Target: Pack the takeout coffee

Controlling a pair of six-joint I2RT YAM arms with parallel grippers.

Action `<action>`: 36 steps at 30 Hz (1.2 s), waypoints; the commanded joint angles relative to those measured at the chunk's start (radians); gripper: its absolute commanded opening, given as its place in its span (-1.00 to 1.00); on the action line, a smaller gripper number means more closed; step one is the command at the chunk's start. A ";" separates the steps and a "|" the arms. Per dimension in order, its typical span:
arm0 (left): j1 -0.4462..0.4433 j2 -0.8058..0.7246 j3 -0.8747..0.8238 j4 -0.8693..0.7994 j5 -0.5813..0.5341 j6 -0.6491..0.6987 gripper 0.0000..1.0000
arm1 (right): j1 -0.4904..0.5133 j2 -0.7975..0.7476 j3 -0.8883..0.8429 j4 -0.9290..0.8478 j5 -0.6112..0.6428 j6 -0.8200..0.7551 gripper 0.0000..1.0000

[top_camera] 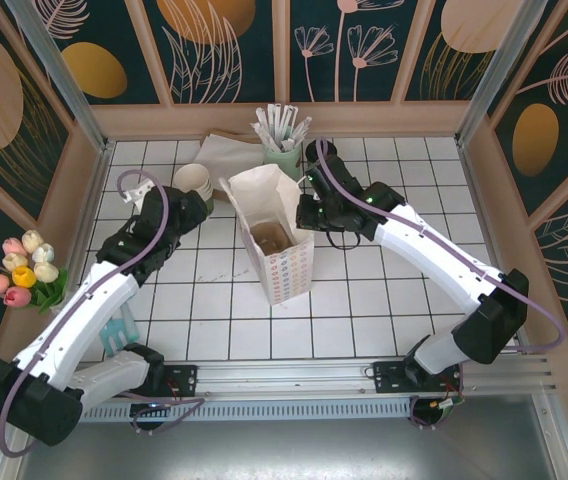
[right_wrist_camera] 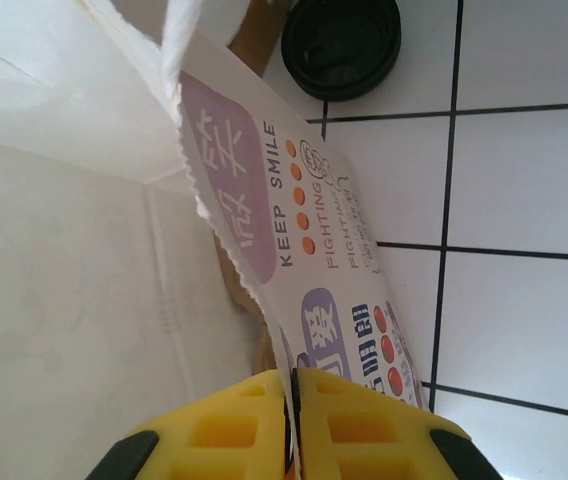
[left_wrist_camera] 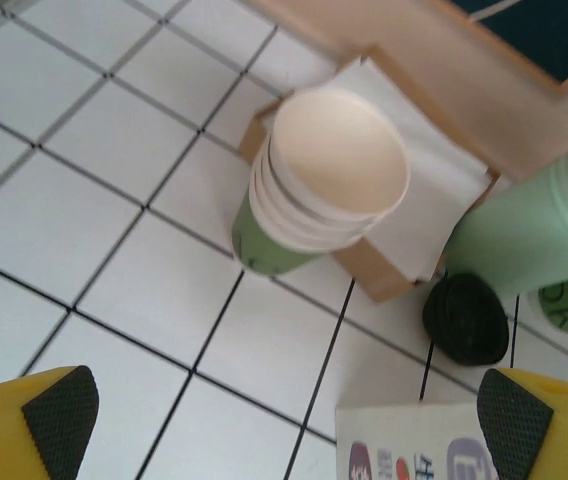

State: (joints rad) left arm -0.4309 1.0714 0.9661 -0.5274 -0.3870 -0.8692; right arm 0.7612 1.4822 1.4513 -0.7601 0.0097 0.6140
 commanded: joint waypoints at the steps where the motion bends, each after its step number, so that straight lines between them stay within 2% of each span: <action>1: 0.004 0.015 -0.065 0.067 0.117 -0.089 0.97 | 0.003 -0.010 -0.019 0.058 0.010 0.038 -0.81; 5: 0.004 0.044 -0.160 0.161 0.229 -0.156 0.97 | 0.015 0.009 -0.013 0.092 0.031 0.077 -0.82; 9: 0.005 0.088 -0.184 0.201 0.275 -0.173 0.97 | 0.031 0.043 0.017 0.107 0.026 0.123 -0.80; 18: 0.004 0.185 -0.133 0.199 0.263 -0.138 0.97 | 0.076 0.131 0.108 0.061 0.045 0.120 -0.68; 26: 0.004 0.149 -0.170 0.209 0.208 -0.176 0.97 | 0.080 0.176 0.140 0.073 0.024 0.087 -0.60; 30: 0.004 0.131 -0.174 0.208 0.194 -0.174 0.97 | 0.081 0.154 0.146 0.085 0.031 0.052 -0.31; 32: 0.004 0.128 -0.173 0.207 0.194 -0.174 0.97 | 0.081 0.130 0.144 0.087 0.048 0.024 -0.07; 33: 0.005 0.127 -0.173 0.207 0.192 -0.174 0.97 | 0.081 0.116 0.141 0.086 0.060 0.009 0.07; 36: 0.004 0.124 -0.173 0.205 0.185 -0.176 0.97 | 0.081 0.063 0.121 0.091 0.089 -0.045 0.66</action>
State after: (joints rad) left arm -0.4309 1.2118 0.8013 -0.3325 -0.1730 -1.0306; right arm 0.8379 1.6295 1.5642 -0.6838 0.0490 0.6296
